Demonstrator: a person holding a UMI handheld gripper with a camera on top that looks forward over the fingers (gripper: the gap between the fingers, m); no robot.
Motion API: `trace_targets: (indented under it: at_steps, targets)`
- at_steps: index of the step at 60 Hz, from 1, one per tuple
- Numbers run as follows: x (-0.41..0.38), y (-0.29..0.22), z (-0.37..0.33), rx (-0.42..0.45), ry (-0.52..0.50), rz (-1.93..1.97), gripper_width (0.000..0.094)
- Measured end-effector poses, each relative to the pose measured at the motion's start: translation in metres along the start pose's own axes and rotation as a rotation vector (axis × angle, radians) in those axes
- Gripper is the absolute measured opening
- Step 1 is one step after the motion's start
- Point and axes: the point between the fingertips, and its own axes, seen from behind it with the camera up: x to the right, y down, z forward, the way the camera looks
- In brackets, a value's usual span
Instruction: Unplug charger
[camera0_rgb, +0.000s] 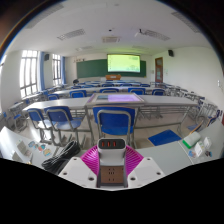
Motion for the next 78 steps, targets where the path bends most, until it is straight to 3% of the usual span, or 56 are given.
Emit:
trace_targets:
  at_steps: [7,13,18,29,38,46,56,78]
  targets:
    - [0.018,-0.097,-0.029,0.134,-0.001,-0.035,0.0294]
    - [0.07,-0.115,-0.035,0.145,0.055,-0.066,0.0299]
    - [0.111,-0.084,-0.021,0.054,0.093,-0.053,0.0303]
    - [0.17,0.061,0.006,-0.272,0.132,-0.04,0.0306]
    - [0.173,0.121,0.017,-0.395,0.102,-0.02,0.0366]
    - [0.182,0.129,0.013,-0.401,0.1,0.022,0.047]
    - [0.184,0.101,-0.011,-0.337,0.108,0.023,0.0842]
    - [0.14,0.044,-0.174,-0.211,0.142,0.038,0.0854]
